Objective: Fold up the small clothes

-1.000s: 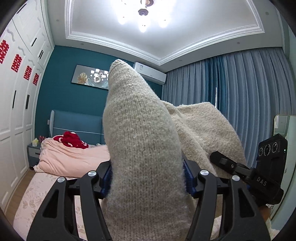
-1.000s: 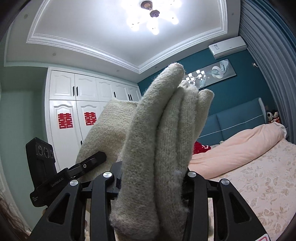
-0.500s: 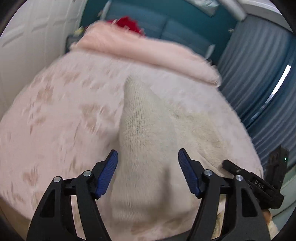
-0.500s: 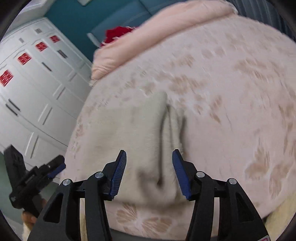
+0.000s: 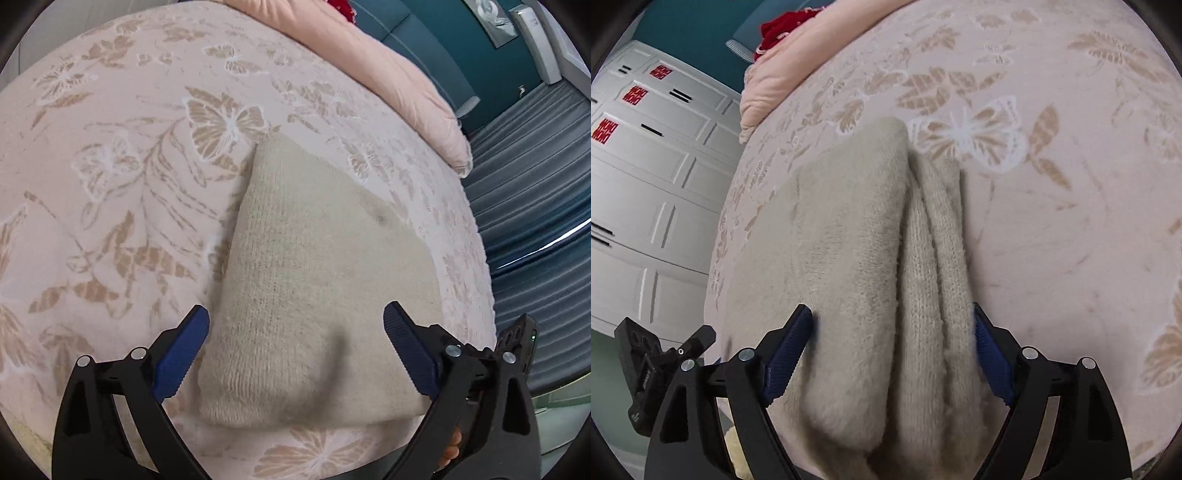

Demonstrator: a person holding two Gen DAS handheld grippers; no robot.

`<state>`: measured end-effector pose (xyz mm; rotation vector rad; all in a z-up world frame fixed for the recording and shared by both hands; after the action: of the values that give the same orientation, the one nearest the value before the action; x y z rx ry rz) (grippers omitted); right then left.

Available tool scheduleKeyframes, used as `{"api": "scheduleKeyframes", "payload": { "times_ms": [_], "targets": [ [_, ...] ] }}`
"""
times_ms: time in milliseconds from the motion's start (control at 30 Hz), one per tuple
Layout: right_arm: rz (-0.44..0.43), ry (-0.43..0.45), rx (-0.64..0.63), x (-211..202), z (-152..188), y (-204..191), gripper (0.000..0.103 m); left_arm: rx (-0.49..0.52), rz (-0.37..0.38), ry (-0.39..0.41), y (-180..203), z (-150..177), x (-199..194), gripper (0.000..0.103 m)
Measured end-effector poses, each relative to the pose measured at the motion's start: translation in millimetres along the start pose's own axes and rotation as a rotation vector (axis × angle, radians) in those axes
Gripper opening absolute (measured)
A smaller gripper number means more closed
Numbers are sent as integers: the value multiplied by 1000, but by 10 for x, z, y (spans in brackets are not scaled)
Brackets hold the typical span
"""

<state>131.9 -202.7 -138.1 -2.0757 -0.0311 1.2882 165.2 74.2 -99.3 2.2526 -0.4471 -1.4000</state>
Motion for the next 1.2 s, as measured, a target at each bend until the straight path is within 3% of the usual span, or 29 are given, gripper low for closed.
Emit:
{"api": "scheduleKeyframes", "payload": {
  "times_ms": [33,67,100,167,267,333,400,467,567,600,667,733,800,900,967,1000,1067,1200],
  "targets": [
    [-16,-27,16,96,18,3,71,8,-11,-16,-11,5,92,84],
    [-35,-30,15,122,13,-39,50,16,-24,-42,-20,16,177,67],
    [-38,-29,-3,109,-7,-112,40,21,-45,-60,-22,16,224,59],
    [-53,21,-81,-75,-104,-359,36,16,-17,-39,41,-50,134,42],
    [-149,144,-200,-549,-296,-837,35,59,27,57,259,-250,-208,34],
    [-197,206,-248,-787,-385,-1015,35,89,56,134,398,-386,-467,33],
    [-186,222,-258,-784,-437,-974,40,104,65,168,447,-459,-590,33],
    [-101,167,-247,-470,-451,-724,50,116,28,147,396,-456,-461,34],
    [149,41,-151,-2,-386,-103,46,152,-142,50,167,-285,12,32],
    [89,89,-105,-117,-369,-30,46,155,-197,15,90,-202,98,34],
    [65,194,-95,-482,-343,-69,45,139,-159,60,90,-104,-51,34],
    [26,242,-200,-756,-274,-306,28,186,-182,111,196,-48,-246,36],
    [16,230,-310,-832,-166,-553,13,237,-167,133,357,35,-372,39],
    [76,132,-439,-553,46,-674,8,259,-139,94,512,219,-301,43],
    [193,22,-443,-155,169,-429,0,272,-171,41,501,358,-103,43],
    [192,-15,-400,-39,214,-290,0,273,-203,16,456,412,1,43],
    [140,20,-329,-203,205,-295,0,252,-238,-27,357,483,127,42],
    [184,88,-420,-476,245,-494,0,229,-259,-33,273,509,117,42]
  ]
}}
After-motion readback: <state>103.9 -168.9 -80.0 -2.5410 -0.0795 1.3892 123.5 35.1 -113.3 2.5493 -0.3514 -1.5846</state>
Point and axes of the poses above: each gripper's, at about its wrist camera, not at the fingertips, and x roughly the way its jaws point, y to its right, z to its underside, the point moved 4 cm from there along x, roughly the way its jaws point, and after that the axes turned 4 degrees about y, right-handed, at the moved point
